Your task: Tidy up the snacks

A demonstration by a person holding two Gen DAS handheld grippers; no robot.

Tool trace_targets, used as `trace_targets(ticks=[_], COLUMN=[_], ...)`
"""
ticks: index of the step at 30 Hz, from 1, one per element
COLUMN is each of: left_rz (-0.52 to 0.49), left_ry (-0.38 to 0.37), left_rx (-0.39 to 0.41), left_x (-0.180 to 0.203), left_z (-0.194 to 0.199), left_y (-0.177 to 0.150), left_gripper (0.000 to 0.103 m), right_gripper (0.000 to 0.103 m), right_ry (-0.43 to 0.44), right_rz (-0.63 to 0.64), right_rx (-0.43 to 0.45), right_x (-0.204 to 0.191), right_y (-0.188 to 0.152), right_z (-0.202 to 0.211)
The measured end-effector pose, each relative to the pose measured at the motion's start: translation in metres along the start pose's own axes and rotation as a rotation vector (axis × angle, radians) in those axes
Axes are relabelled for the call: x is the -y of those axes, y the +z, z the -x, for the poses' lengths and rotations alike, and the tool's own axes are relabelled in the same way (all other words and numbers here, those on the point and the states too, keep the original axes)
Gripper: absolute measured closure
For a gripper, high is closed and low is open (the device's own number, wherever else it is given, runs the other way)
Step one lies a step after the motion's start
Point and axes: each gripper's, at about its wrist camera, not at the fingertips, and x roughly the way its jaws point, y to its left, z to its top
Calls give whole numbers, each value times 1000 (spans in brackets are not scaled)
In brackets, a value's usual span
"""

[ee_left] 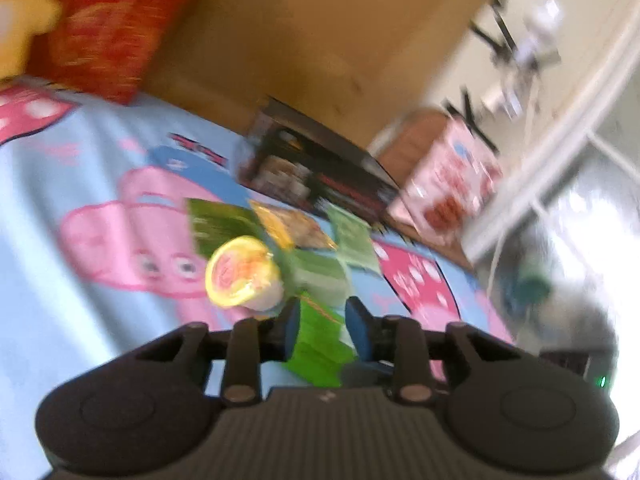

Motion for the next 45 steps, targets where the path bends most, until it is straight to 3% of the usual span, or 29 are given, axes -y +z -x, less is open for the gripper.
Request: trace_targets(ticks=[2,5,10,18,36,39,41,45], left_rz=[28,47,51,-14,-164,-168,-158,-135], left_ry=[26,101,139,146,243,249,255,272], left_rx=[41,96,82,110,197,227,232,216], left_x=[-15,-35,-56,-47,-23,-22,-23,-26], left_z=[10,16,3,2,9,13,13,10], left_y=[-1,-5,-18,-24,-37,-38,-37,-34], left_gripper=[74,72,71,68,65,62,61,61], right_gripper=[56,58,58,58,57,56,56,58], right_ry=[7,52,88,37,-12,-49,-56,-56], right_rz=[7,-99,-237,-200,-142,-75,43,254], right_rx=[13,56,125,139,182,220,251,153], right_x=[1,24,48,38,29,19,6,-20], right_y=[-2,-5,-8,-7,-10,-10,-2,41], right_z=[3,12,25,21,17,22,26,1])
